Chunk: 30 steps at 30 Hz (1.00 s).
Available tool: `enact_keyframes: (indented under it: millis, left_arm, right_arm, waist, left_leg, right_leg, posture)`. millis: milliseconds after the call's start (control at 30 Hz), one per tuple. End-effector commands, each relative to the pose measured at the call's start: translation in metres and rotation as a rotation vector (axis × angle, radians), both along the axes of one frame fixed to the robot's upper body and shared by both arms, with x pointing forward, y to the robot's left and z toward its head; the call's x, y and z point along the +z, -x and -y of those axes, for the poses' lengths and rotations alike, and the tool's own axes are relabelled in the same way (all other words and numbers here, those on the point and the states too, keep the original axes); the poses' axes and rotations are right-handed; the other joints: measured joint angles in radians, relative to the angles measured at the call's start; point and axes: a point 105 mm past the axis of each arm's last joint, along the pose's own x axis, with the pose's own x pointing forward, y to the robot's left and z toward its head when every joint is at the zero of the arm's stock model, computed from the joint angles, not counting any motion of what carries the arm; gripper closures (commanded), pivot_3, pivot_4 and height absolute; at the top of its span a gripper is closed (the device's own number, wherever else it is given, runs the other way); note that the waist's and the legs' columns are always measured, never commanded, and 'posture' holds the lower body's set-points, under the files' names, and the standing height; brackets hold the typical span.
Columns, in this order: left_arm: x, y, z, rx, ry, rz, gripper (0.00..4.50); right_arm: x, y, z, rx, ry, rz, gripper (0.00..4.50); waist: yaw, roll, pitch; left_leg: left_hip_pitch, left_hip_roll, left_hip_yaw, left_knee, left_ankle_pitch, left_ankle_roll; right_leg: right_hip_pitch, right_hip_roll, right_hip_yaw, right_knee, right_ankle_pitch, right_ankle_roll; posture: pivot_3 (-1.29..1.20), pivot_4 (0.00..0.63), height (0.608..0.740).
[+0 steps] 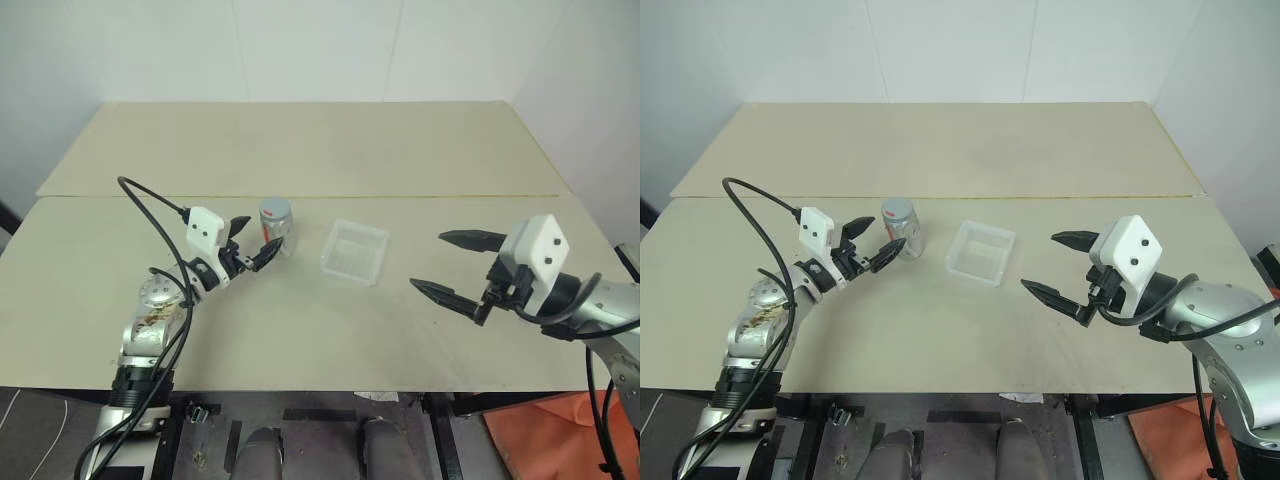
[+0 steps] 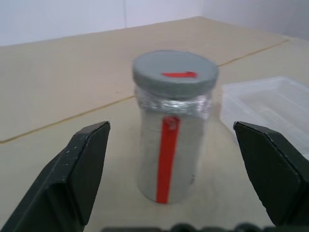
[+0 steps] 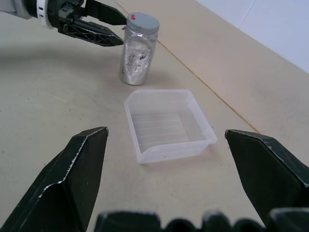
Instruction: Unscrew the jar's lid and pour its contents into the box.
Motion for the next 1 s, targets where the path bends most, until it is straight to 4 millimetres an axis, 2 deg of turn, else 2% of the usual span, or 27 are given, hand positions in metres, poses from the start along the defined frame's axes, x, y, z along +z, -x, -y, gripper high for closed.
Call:
enact_keyframes:
  millis: [33, 600, 700, 900, 1000]
  left_arm:
    - [0.009, -0.005, 0.005, 0.009, 0.006, 0.067, 0.06]
    - [0.002, -0.031, 0.019, 0.065, 0.055, 0.099, 0.06]
    - [0.000, -0.032, 0.021, 0.065, 0.054, 0.098, 0.63]
    - [0.000, -0.037, 0.024, 0.071, 0.052, 0.108, 2.53]
    - [0.002, -0.038, 0.027, 0.056, 0.045, 0.120, 2.62]
  right_arm:
    - [0.012, 0.003, -0.003, 0.014, 0.014, 0.052, 0.00]
    - [0.019, 0.001, -0.008, 0.042, 0.014, 0.069, 0.00]
    - [0.019, 0.001, -0.008, 0.045, 0.013, 0.070, 0.00]
    - [0.019, 0.000, -0.009, 0.049, 0.012, 0.070, 0.00]
    - [0.017, -0.001, -0.011, 0.051, 0.012, 0.068, 0.00]
  waist:
    - [0.000, 0.000, 0.000]
    - [0.001, 0.000, 0.000]
    - [0.001, 0.000, 0.000]
    - [0.002, 0.000, 0.000]
    - [0.001, 0.000, 0.000]
  left_leg:
    - [0.000, 0.000, 0.000, 0.000, 0.000, 0.000]
    - [0.000, 0.000, 0.000, 0.000, 0.000, 0.000]
    - [0.000, 0.000, 0.000, 0.000, 0.000, 0.000]
    - [0.000, 0.000, 0.000, 0.000, 0.000, 0.000]
    - [0.000, 0.000, 0.000, 0.000, 0.000, 0.000]
  right_leg:
    - [0.000, 0.000, 0.000, 0.000, 0.000, 0.000]
    - [0.000, 0.000, 0.000, 0.000, 0.000, 0.000]
    - [0.000, 0.000, 0.000, 0.000, 0.000, 0.000]
    - [0.000, 0.000, 0.000, 0.000, 0.000, 0.000]
    - [0.000, 0.000, 0.000, 0.000, 0.000, 0.000]
  posture:
    - [0.00, 0.150, 0.740]
    - [0.00, 0.150, 0.740]
    - [0.00, 0.150, 0.740]
    - [0.00, 0.150, 0.740]
    - [0.00, 0.150, 0.740]
